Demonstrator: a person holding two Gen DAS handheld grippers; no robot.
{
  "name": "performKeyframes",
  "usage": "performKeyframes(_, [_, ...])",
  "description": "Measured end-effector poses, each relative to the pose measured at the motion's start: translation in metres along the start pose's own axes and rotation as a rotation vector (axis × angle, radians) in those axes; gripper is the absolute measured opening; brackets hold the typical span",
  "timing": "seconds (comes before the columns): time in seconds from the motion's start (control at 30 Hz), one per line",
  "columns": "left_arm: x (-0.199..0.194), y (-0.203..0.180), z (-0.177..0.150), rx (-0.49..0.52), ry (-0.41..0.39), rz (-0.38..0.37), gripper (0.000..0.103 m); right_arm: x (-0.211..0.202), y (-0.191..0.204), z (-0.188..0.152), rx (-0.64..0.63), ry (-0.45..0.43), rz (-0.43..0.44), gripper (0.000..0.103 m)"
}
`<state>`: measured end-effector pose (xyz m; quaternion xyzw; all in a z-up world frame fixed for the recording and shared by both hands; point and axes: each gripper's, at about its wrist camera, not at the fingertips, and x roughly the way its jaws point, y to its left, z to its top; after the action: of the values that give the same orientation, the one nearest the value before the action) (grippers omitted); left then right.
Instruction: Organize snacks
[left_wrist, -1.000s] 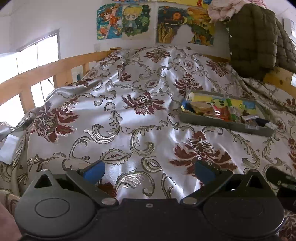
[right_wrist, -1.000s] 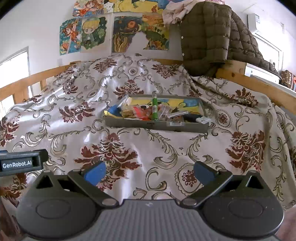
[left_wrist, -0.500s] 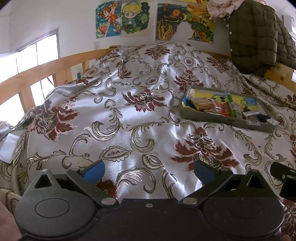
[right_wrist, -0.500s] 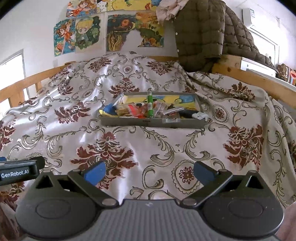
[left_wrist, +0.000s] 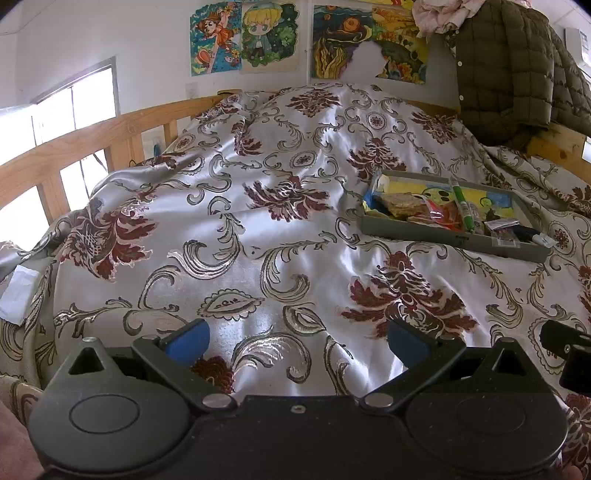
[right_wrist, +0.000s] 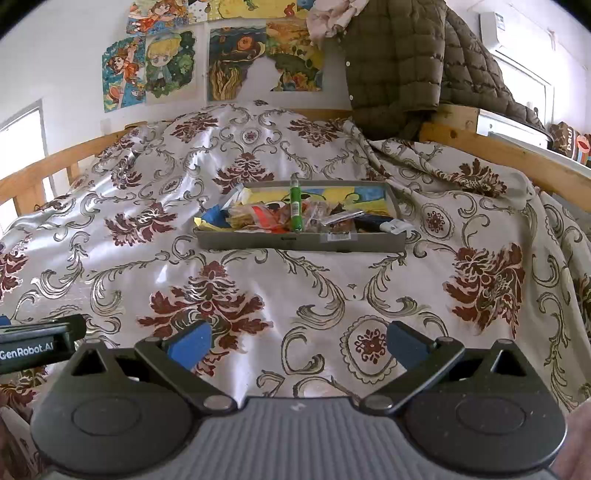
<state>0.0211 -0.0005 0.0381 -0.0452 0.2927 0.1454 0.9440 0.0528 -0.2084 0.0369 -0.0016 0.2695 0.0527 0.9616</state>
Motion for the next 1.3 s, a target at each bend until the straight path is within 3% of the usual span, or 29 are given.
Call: performKeyframes(1.3, [0.0001,-0.0001,0.0001,0.0,0.001,0.001,0.102,0.0009,-0.0028,-0.0017,-0.003,0.008,-0.003,0.103])
